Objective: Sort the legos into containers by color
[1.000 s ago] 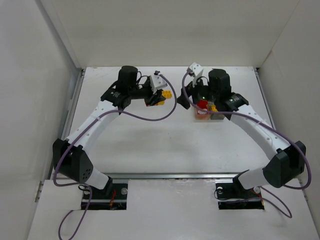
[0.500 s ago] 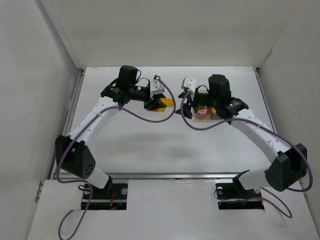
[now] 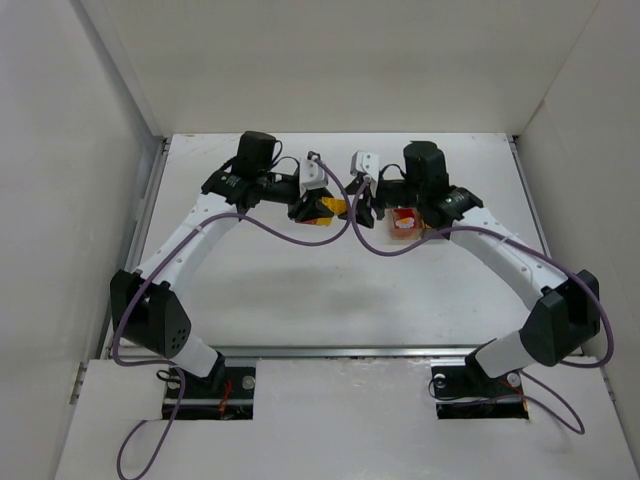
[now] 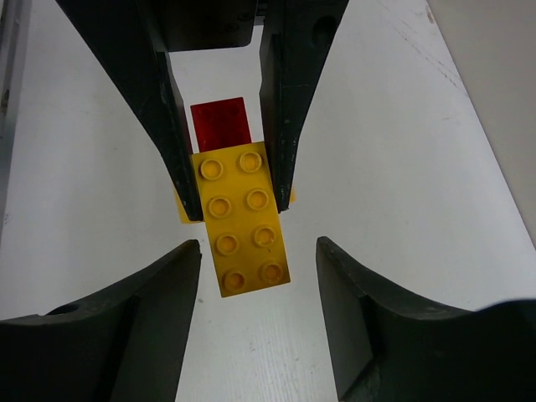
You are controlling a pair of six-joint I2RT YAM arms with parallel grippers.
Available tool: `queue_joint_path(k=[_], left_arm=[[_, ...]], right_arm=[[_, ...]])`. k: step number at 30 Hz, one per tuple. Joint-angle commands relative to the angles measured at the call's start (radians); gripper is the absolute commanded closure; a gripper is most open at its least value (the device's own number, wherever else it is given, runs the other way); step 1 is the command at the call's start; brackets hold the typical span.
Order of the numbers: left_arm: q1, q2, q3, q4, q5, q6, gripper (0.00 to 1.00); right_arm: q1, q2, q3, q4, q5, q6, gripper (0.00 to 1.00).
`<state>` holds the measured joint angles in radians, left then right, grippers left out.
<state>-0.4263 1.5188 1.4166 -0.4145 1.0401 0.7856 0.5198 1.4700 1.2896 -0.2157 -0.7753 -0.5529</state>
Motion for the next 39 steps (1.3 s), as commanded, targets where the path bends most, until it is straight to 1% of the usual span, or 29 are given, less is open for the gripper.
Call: queue_joint_path(k=[1,2,10,15,16,21,25,26,27,28,29,30,32,33,34,37,39], left_arm=[[-0.006,-0.022,0.047,0.025,0.057,-0.008,1.0],[-0.006,-0.022,0.047,0.025,0.057,-0.008,1.0],[-0.006,-0.022,0.047,0.025,0.057,-0.008,1.0],[-0.006,-0.022,0.047,0.025,0.057,-0.008,1.0],[-0.006,-0.022,0.047,0.025,0.057,-0.008,1.0],[-0.006,-0.031,0.047,0.016,0.047,0.001,1.0],[-0.006,-0.031,0.047,0.016,0.047,0.001,1.0],[-0.006,-0.031,0.047,0.016,0.047,0.001,1.0],[-0.006,-0.031,0.047,0.016,0.038,0.001,1.0],[-0.006,-0.031,0.047,0.016,0.038,0.001,0.97],[-0.006,-0.031,0.047,0.016,0.029,0.001,0.81],[-0.006,-0.031,0.047,0.016,0.029,0.001,0.75],[-0.006,-0.031,0.047,0.016,0.018,0.001,0.58],[-0.006,-0.031,0.038,0.016,0.018,0.001,0.42],[-0.006,-0.031,0.038,0.016,0.009,0.001,0.31],[-0.006,-0.031,0.027,0.016,0.009,0.001,0.01],[-0.006,-0.04,0.027,0.016,-0.002,0.001,0.01]], right_arm=[[0.014,0.004,0.048,0.045,-0.041,-0.022,0.39],[0.014,0.004,0.048,0.045,-0.041,-0.022,0.4],[0.032,0.013,0.048,0.045,-0.03,-0.022,0.4],[0.052,0.045,0.068,0.045,-0.019,-0.022,0.51],[0.052,0.046,0.068,0.045,-0.019,-0.022,0.55],[0.052,0.046,0.068,0.045,0.002,-0.022,0.6],[0.052,0.055,0.08,0.013,0.025,-0.013,0.72],[0.052,0.065,0.095,0.004,0.025,-0.013,0.78],[0.052,0.065,0.096,-0.005,0.025,-0.013,0.81],[0.052,0.076,0.108,-0.019,0.025,-0.013,0.85],[0.052,0.076,0.108,-0.019,0.025,-0.013,0.9],[0.052,0.076,0.117,-0.019,0.025,-0.013,0.93],[0.052,0.076,0.117,-0.019,0.025,0.014,0.94],[0.052,0.076,0.106,-0.005,0.025,0.024,0.96],[0.052,0.076,0.106,0.008,0.025,0.04,0.98],[0.052,0.076,0.097,0.019,0.062,0.077,1.0],[0.052,0.087,0.097,0.019,0.093,0.108,1.0]])
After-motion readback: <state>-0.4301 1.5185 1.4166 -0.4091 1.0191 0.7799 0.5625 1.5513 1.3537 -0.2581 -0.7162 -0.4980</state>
